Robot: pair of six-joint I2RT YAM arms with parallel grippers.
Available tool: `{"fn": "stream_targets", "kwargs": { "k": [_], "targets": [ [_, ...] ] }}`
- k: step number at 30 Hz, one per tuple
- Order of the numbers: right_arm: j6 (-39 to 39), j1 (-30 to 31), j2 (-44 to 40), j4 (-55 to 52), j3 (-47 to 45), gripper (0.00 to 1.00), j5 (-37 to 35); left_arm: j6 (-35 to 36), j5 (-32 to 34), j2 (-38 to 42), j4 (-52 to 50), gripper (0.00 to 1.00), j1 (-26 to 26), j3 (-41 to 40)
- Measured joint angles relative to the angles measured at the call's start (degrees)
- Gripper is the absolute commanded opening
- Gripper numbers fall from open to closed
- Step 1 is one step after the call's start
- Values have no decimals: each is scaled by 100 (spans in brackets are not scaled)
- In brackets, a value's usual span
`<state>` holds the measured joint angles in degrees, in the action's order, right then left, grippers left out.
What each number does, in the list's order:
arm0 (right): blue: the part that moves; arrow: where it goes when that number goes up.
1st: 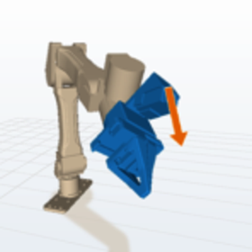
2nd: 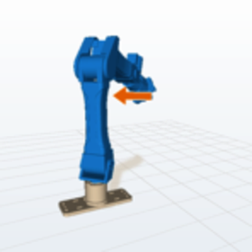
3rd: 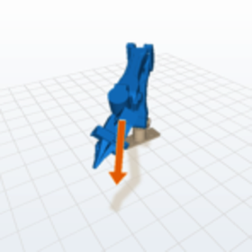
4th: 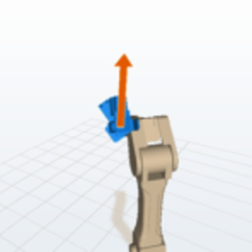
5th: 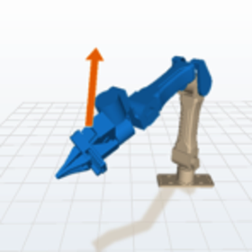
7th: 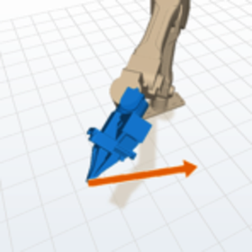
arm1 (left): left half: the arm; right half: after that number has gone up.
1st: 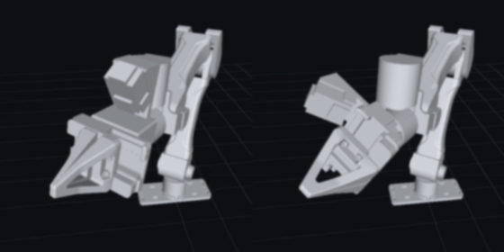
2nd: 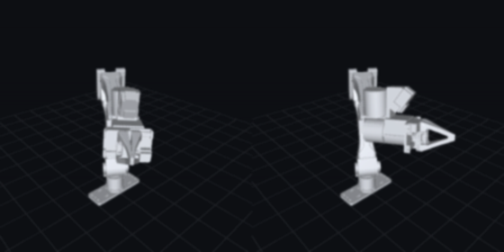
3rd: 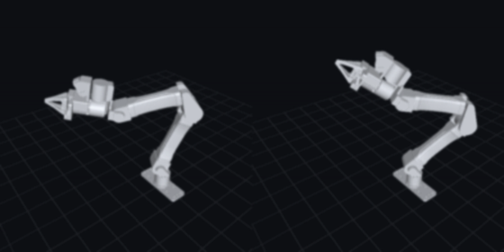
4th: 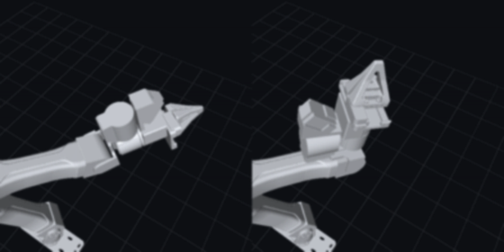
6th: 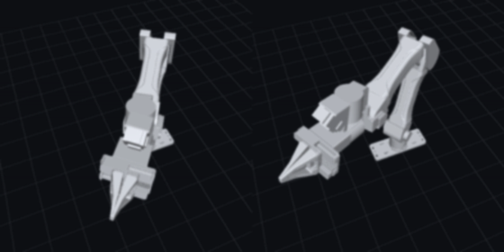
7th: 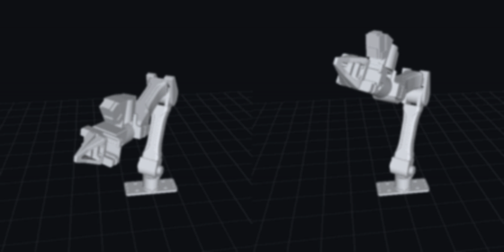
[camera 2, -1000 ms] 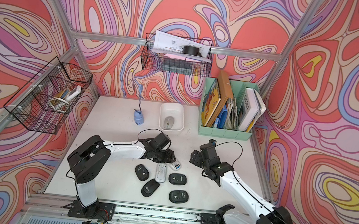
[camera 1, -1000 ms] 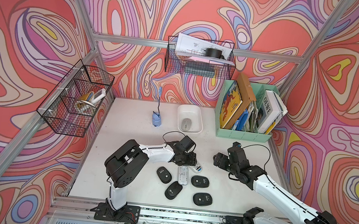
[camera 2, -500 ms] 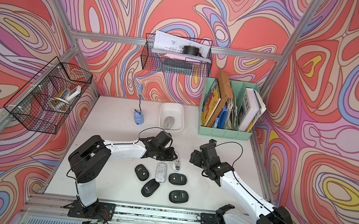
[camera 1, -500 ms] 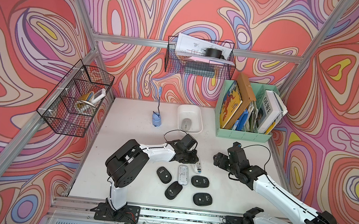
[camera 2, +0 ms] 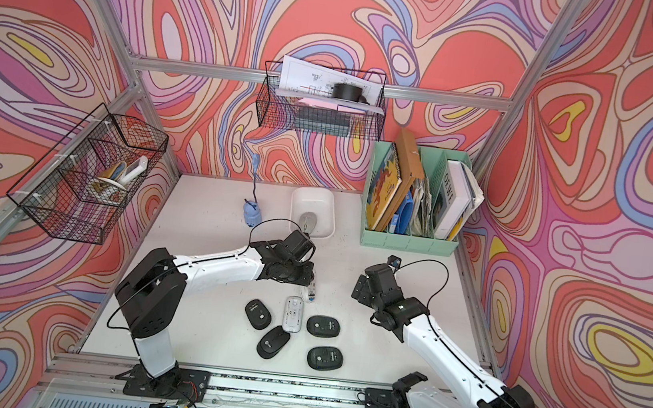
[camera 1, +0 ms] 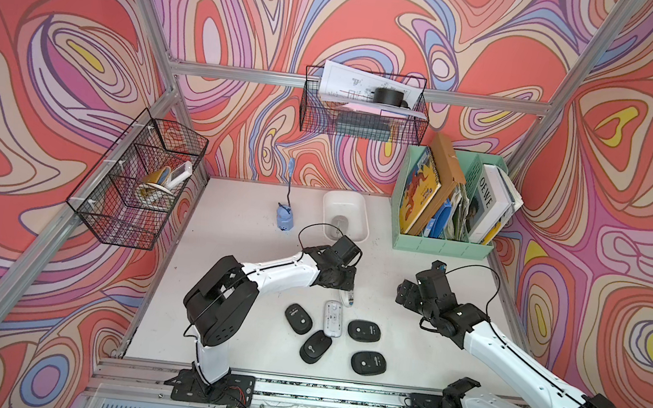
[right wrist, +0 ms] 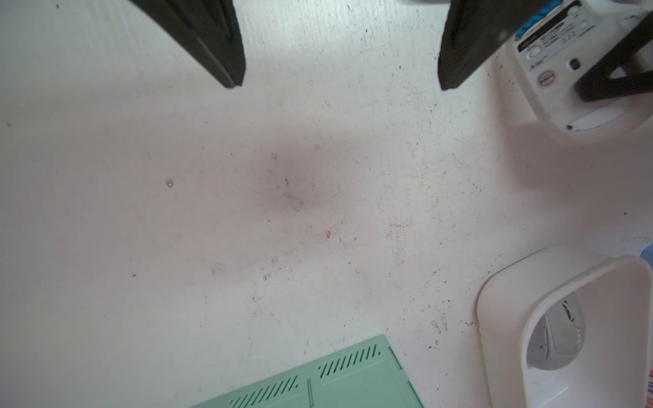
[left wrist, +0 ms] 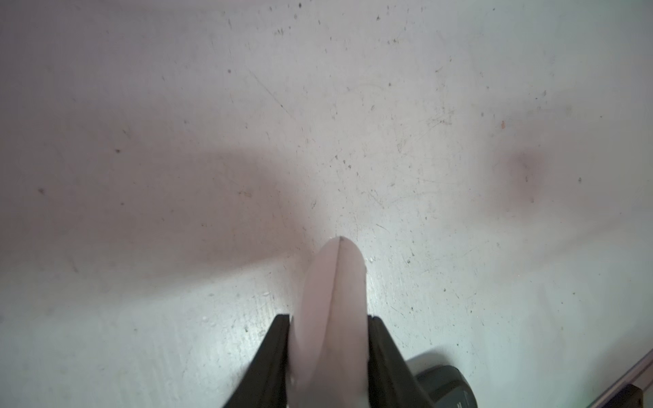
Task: Put the mouse in the storage box
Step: Pick up the mouse from the center of the board, then place the mouse in the storage box.
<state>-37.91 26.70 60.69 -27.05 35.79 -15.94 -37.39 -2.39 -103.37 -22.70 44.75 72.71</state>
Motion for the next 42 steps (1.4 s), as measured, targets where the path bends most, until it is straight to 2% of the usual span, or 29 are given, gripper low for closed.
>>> {"fn": "stream_targets", "kwargs": {
  "k": [9, 14, 21, 25, 28, 31, 42],
  "targets": [
    [57, 0, -4, -90, 20, 88, -313, 1377, 949, 13, -518, 3, 0, 1191],
    [55, 0, -7, -81, 20, 88, -317, 2380, 1720, -326, -586, 3, -7, 2225],
    [24, 0, -87, -59, -15, 88, -297, 3423, 2597, -1967, -1008, 3, -94, 4459],
    [-37, 0, -168, -31, -105, 88, -245, 3705, 2979, -3086, -1510, 4, -136, 5827],
    [-76, 0, -184, 4, -168, 88, -201, 3829, 3204, -3654, -1716, 7, -157, 6463],
    [-83, 0, -184, 37, -208, 88, -160, 3871, 3370, -3967, -1869, 9, -168, 6743],
    [-120, -2, -160, 111, -232, 88, -81, 3687, 3453, -4304, -1954, 9, -275, 6907]
  ]
}}
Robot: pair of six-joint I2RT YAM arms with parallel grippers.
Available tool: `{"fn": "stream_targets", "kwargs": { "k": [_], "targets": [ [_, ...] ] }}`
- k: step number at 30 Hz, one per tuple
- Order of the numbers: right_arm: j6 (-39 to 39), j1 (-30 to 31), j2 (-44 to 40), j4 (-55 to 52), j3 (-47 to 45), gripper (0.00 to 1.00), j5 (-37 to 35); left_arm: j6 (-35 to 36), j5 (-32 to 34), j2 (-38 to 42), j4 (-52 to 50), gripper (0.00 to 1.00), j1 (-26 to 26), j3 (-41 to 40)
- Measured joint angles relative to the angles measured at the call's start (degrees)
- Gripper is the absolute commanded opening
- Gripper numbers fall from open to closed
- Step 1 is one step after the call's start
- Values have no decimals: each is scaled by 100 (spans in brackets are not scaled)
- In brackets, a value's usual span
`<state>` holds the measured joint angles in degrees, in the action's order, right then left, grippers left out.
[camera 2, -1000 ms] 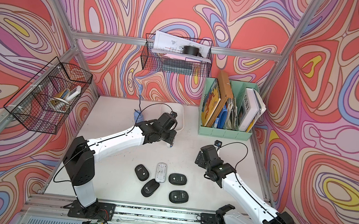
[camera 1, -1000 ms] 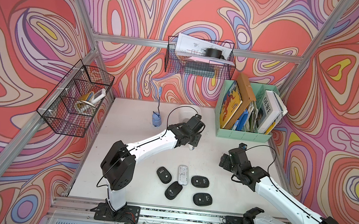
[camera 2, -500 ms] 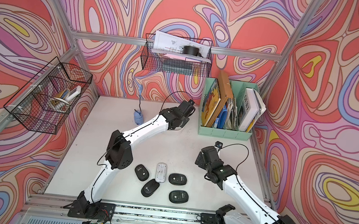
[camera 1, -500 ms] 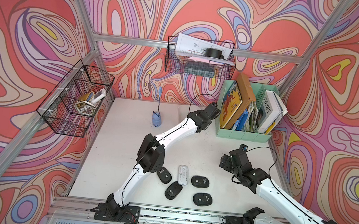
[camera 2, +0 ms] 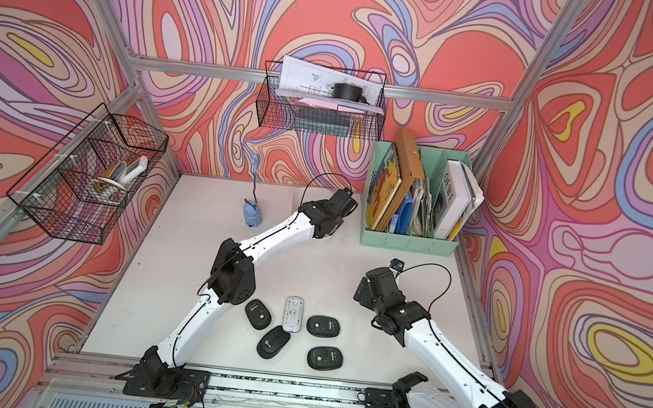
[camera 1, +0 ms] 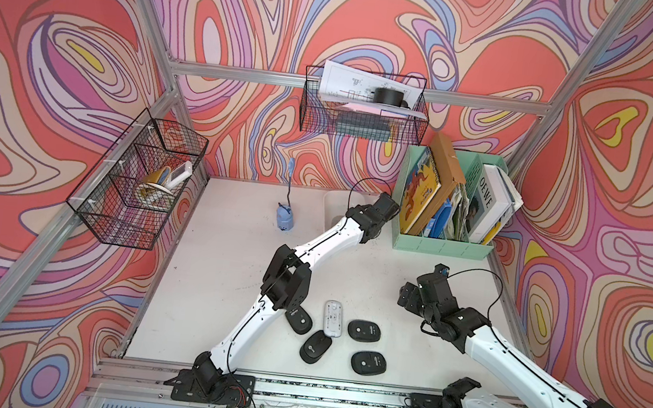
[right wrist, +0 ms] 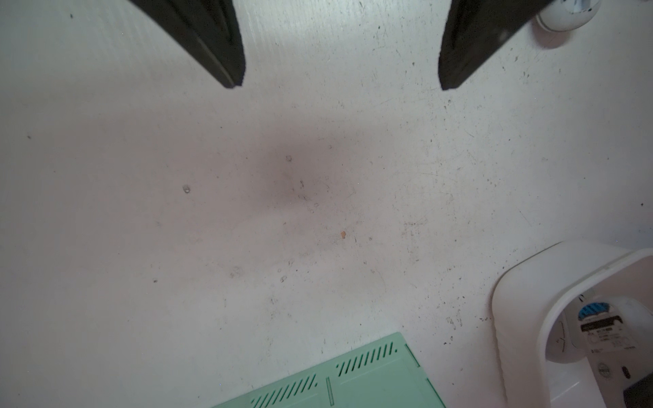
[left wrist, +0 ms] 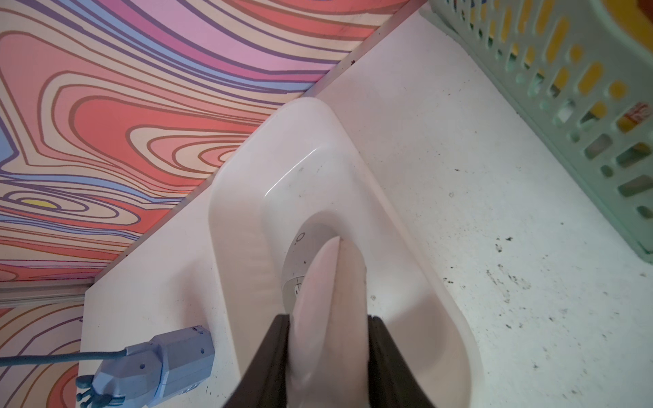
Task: Put the mouse in the storage box
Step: Place the mouse in the storage box.
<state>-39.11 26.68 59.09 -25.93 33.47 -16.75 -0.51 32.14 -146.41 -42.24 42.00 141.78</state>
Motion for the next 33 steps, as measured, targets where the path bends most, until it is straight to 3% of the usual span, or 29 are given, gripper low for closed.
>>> {"fn": "stream_targets", "kwargs": {
  "k": [8, 17, 26, 33],
  "targets": [
    [-83, 2, 33, 85, -105, 88, 79, -101, 164, -433, 9, 9, -48, 20],
    [-92, 2, 168, 125, -109, 88, 120, -98, 376, -514, 87, 17, -146, 103],
    [-94, 2, 286, 201, -109, 88, 138, -216, -66, -564, 105, 51, -260, 212],
    [-101, 2, 345, 236, -109, 88, 160, -391, -507, -629, 74, 63, -267, 212]
  ]
}}
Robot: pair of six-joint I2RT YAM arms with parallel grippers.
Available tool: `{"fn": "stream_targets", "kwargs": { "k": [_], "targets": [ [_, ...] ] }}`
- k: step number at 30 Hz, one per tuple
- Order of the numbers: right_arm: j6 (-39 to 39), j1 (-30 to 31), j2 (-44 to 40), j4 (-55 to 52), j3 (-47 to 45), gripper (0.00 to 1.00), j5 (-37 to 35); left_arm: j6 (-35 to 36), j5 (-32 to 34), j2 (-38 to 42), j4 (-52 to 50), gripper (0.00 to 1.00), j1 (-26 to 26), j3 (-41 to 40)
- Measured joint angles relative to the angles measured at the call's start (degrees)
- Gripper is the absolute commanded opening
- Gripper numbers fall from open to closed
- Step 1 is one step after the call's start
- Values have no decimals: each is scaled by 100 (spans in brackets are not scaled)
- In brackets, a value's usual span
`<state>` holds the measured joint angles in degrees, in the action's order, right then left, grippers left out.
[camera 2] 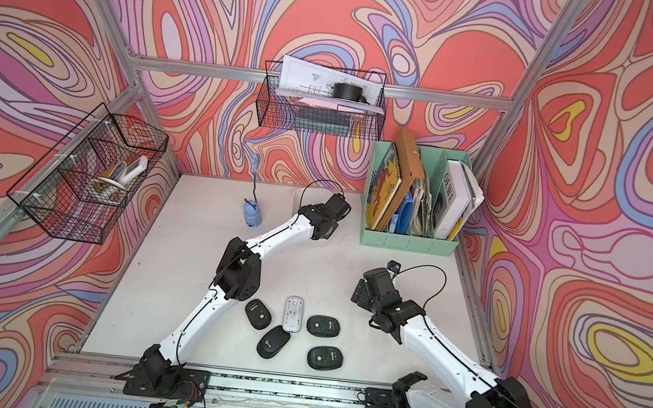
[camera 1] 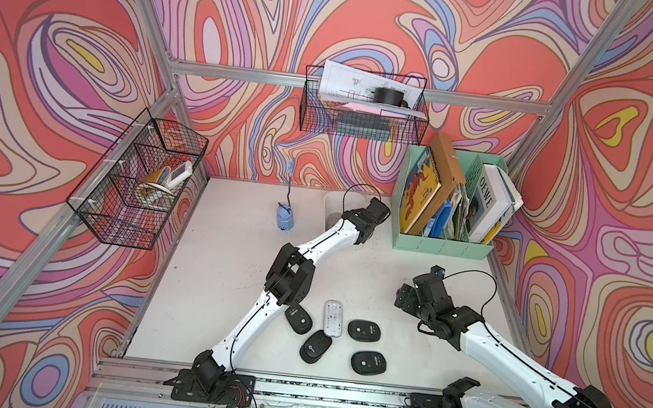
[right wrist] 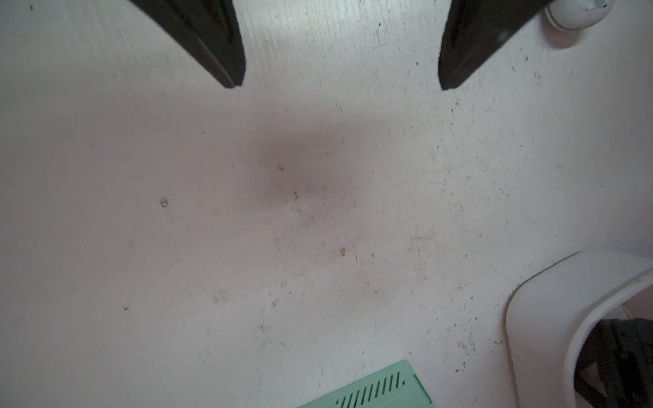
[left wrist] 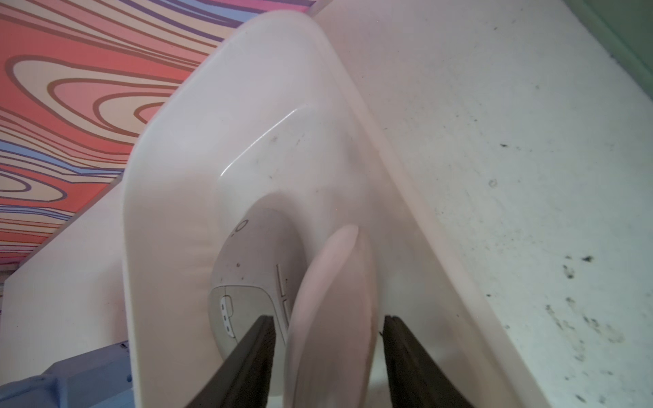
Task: Put the mouse in the storage box
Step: Place the mouse in the storage box.
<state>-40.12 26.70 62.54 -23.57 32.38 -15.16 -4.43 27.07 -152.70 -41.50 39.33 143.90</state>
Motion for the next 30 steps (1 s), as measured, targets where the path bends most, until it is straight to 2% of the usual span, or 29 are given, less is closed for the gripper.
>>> {"fn": "stream_targets", "kwargs": {
  "k": [8, 18, 23, 27, 30],
  "targets": [
    [0, 0, 26, 2, 2, 88, 2, -208, -247, 22, -7, 62, 0, -48],
    [2, 0, 26, 11, 2, 88, 22, -595, -868, 507, -116, 87, 0, -546],
    [48, 0, 57, 85, 11, 88, 105, -815, -1261, 1209, -98, 89, -4, -911],
    [251, 46, 116, 55, 136, 88, 227, -1080, -1541, 2085, 140, 91, -50, -1834],
    [452, 339, 216, -72, 424, 88, 238, -1287, -1711, 3010, 573, 93, -122, -3163]
  ]
}}
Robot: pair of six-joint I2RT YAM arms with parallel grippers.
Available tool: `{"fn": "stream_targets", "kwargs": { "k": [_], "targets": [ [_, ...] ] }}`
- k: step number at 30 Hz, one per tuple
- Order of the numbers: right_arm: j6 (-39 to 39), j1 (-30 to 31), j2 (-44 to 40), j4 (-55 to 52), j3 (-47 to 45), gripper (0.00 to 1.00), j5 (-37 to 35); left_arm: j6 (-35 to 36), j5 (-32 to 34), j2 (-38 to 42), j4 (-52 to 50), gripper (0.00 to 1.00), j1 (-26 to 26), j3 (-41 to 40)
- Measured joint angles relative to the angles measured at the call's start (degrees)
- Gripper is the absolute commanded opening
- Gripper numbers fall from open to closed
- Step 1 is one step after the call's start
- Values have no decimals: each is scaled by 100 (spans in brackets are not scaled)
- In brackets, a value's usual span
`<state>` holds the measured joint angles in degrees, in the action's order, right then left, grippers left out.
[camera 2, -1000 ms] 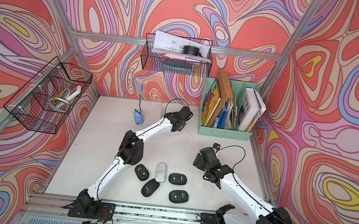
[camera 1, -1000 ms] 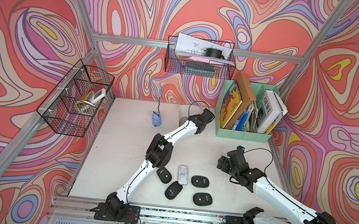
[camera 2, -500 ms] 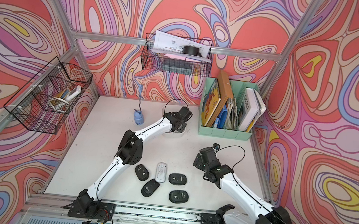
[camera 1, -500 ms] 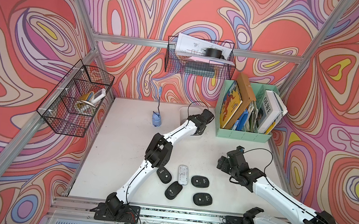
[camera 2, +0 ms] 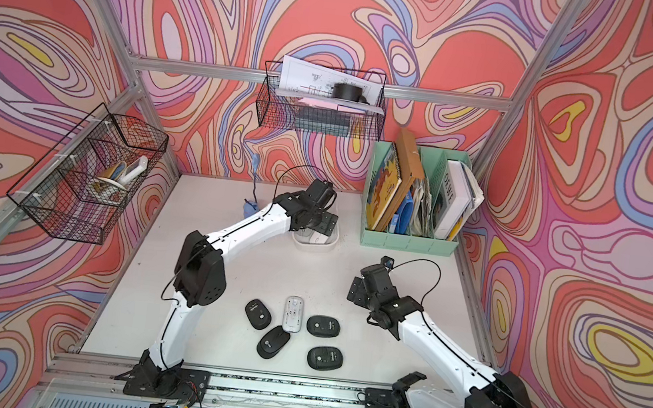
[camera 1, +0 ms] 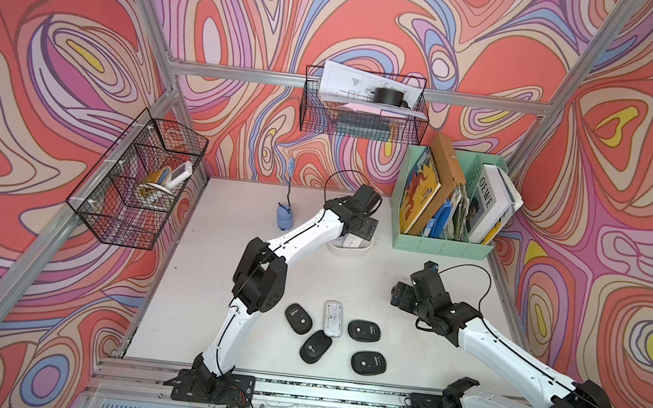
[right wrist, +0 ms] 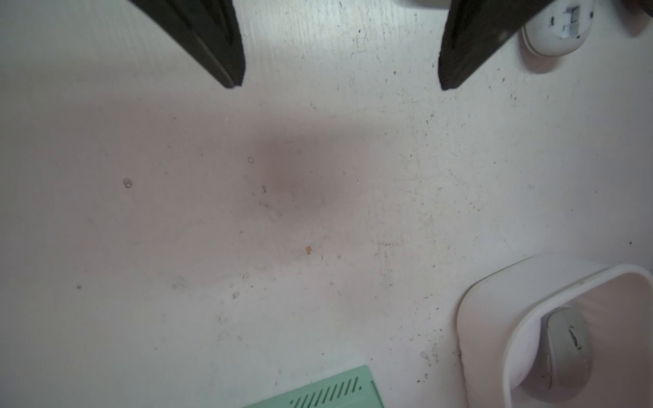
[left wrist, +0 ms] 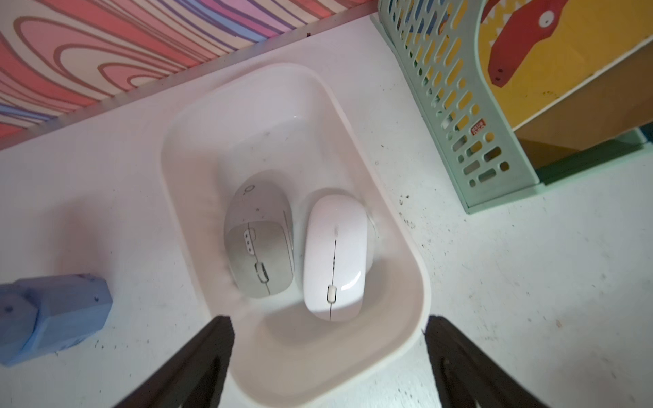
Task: Put the mouse in the storage box
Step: Place the mouse in the storage box, then pick up the mouse from the center of the board.
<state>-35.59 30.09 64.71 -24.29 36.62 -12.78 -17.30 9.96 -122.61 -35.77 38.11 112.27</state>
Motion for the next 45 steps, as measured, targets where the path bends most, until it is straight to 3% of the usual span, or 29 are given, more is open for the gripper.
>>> {"fn": "stream_targets", "kwargs": {
  "k": [9, 13, 18, 24, 36, 45],
  "targets": [
    [-17, 2352, 879, -549, 857, 88, -542, -846, -459, 2721, 1102, 94, -535, -4035],
    [-195, 2931, 1091, -903, 881, 88, -723, -1333, -424, 3847, 1355, 96, -599, -5364],
    [-352, 3491, 1410, -1294, 1071, 88, -892, -1792, -341, 4988, 1556, 98, -590, -6474],
    [-369, 3781, 2151, -1464, 1392, 87, -1104, -2006, -118, 5556, 1685, 99, -590, -6959],
    [-380, 3908, 2981, -1825, 1676, 86, -1484, -2024, -52, 5563, 1786, 99, -595, -6961],
    [-649, 3928, 3303, -1969, 1794, 73, -1790, -2024, -13, 5488, 1825, 99, -597, -6961]
  ]
}}
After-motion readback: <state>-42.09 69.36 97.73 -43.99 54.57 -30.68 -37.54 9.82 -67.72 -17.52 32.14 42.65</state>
